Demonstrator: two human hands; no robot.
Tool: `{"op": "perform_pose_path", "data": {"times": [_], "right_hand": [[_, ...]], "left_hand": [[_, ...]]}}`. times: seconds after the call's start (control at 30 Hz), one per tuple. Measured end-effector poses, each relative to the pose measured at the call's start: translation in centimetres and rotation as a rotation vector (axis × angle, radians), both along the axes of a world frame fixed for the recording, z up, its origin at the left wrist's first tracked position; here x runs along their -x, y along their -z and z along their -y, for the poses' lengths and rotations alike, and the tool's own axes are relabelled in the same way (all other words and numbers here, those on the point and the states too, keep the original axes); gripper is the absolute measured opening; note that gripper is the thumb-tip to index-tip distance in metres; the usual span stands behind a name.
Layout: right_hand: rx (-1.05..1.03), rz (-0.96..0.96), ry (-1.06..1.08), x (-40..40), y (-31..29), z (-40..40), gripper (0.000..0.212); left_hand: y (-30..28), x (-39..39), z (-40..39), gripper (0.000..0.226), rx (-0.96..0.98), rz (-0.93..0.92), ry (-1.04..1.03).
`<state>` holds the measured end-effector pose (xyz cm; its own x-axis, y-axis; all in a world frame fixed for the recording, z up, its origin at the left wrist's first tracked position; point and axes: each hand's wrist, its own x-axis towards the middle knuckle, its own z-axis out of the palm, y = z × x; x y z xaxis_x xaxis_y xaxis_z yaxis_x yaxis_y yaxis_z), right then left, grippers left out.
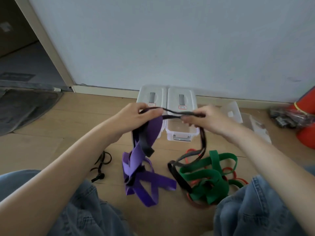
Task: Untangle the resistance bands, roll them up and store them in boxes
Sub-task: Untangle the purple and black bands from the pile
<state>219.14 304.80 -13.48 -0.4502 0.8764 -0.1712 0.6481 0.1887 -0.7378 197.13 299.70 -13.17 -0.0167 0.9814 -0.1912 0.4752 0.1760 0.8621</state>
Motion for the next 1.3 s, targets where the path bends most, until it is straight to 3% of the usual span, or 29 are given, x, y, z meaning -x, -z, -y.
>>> {"op": "perform_pose_path", "data": {"times": [0.03,0.1,0.2,0.27,0.33,0.47,0.57,0.63,0.7,0.8,0.83,0.9,1.0,1.03,1.07,1.13,1.2,1.23,1.3], "right_hand": [[-0.063,0.132,-0.015,0.1,0.8,0.0,0.049],[-0.204,0.197,-0.011,0.4,1.5,0.4,0.04],[-0.237,-0.033,-0.058,1.5,1.1,2.0,0.026],[-0.153,-0.127,-0.14,2.8,1.1,3.3,0.036],[-0.157,-0.059,-0.182,3.7,1.6,4.1,0.039],[-0.282,0.11,-0.116,3.6,2.0,3.5,0.022],[-0.312,0.102,0.01,2.5,1.1,2.3,0.009],[-0.13,-0.124,0.165,1.8,0.3,1.4,0.009],[0.05,-0.395,0.205,1.5,-0.5,1.2,0.009],[0.193,-0.654,0.107,1.3,-1.2,1.4,0.005],[0.245,-0.704,0.053,1.3,-1.4,1.6,0.008],[0.321,-0.751,-0.058,1.4,-1.6,1.9,0.011],[0.342,-0.788,-0.099,1.9,-1.7,2.3,0.011],[0.359,-0.851,-0.072,2.0,-1.8,2.2,0.01],[0.385,-0.939,-0.042,1.9,-1.9,2.1,0.009],[0.418,-1.098,0.015,1.5,-2.1,1.7,0.007],[0.426,-1.181,0.076,1.0,-2.2,1.2,0.004],[0.406,-1.175,0.106,0.7,-2.1,0.9,0.003],[0.289,-1.026,0.12,-0.1,-2.1,0.3,0.006]], "left_hand": [[0.4,-0.2,0.1,0.048,0.025,-0.007,-0.035],[0.5,-0.1,0.0,0.052,0.012,0.042,-0.152],[-0.2,-0.1,-0.5,0.063,0.028,0.13,-0.277],[-0.6,-0.8,-0.4,0.062,0.106,0.181,-0.234],[-0.7,-1.5,-0.1,0.055,0.177,0.244,-0.124],[-0.1,-1.0,-0.2,0.035,0.153,0.293,-0.111],[0.7,0.0,-0.6,0.02,0.121,0.127,-0.134],[1.2,0.3,-0.8,0.018,0.153,0.051,-0.12],[1.6,0.6,-1.0,0.026,0.185,-0.17,-0.069],[2.0,0.7,-0.7,0.054,0.209,-0.661,0.01],[2.1,0.7,-0.6,0.066,0.178,-0.706,0.036],[1.8,0.6,-0.4,0.074,0.075,-0.542,0.19],[0.9,-0.2,0.1,0.048,0.093,0.115,0.451],[1.2,-0.4,0.2,0.04,0.125,0.214,0.479],[1.5,-0.7,0.3,0.035,0.148,0.201,0.493],[2.2,-1.6,0.6,0.025,0.174,-0.044,0.548],[2.2,-1.6,0.2,0.019,0.07,-0.212,0.528],[1.4,-1.4,0.0,0.015,-0.043,-0.177,0.448],[-1.2,-0.3,-0.4,0.007,-0.237,0.223,0.214]]}}
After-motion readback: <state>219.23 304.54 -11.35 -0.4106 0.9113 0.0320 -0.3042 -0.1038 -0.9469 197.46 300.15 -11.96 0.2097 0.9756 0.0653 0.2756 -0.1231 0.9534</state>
